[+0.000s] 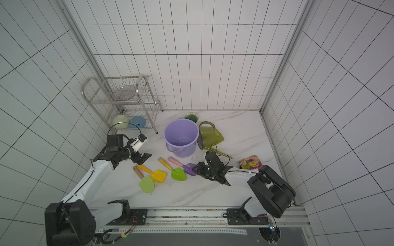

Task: Organize the gardening tools
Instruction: Pick up the gardening tool from the center of the board.

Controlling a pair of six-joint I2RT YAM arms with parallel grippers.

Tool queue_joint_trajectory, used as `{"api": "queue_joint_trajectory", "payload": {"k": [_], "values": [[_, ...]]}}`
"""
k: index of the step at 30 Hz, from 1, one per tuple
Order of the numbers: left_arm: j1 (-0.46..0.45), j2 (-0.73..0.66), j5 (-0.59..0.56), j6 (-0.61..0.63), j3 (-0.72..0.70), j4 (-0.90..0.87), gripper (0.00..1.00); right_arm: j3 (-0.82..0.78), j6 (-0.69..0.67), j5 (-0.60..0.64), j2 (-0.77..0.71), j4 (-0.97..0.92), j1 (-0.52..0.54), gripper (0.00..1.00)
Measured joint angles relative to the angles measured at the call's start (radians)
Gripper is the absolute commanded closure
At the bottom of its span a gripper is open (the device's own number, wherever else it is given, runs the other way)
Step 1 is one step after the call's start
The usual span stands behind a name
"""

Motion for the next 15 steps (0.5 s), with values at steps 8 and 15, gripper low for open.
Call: {"api": "queue_joint_trajectory", "payload": {"k": [8, 15], "values": [[-0.007, 0.003, 0.000, 0.011, 0.000, -0.009, 0.02, -0.014, 0.015, 0.019, 0.034, 0.066, 0.002, 0.71], [-0.016, 0.006, 0.001, 0.024, 0.000, -0.014, 0.02, -0.035, 0.023, 0.029, 0.039, 0.095, 0.002, 0.88]]}}
